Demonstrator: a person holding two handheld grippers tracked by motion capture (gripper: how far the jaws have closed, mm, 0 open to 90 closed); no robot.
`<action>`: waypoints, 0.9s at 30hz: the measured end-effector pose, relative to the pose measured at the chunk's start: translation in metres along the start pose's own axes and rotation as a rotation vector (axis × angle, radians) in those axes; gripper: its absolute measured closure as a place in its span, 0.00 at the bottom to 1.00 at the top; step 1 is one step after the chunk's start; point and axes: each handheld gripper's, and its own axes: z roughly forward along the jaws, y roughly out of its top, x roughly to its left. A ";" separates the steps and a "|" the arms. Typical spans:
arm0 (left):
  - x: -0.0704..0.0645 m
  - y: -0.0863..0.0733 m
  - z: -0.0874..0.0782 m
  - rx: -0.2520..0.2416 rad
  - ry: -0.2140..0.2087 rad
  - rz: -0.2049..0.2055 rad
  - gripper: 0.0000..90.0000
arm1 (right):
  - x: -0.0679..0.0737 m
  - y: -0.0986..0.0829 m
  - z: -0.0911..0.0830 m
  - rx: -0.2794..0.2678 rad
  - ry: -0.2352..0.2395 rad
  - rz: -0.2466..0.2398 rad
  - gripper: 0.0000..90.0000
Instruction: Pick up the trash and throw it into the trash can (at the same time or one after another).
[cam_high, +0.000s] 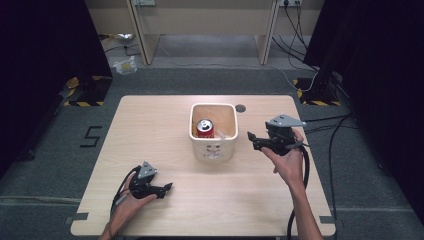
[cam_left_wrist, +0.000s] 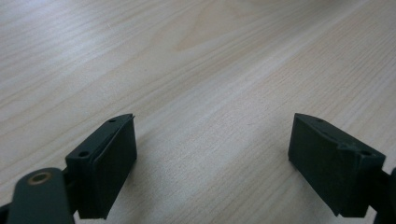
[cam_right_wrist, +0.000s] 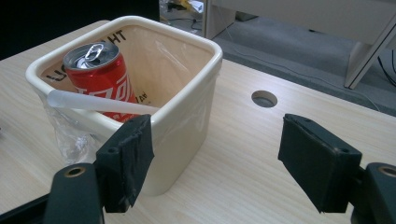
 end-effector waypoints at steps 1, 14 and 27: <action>0.000 0.000 0.000 0.000 0.000 0.000 0.16 | 0.000 -0.001 0.000 0.000 0.000 0.004 0.29; 0.000 0.000 0.000 0.000 0.000 0.000 0.16 | -0.003 -0.012 -0.005 -0.003 -0.009 0.000 0.28; 0.000 0.000 0.000 0.000 0.000 0.000 0.16 | -0.005 -0.031 -0.016 0.001 -0.019 0.006 0.23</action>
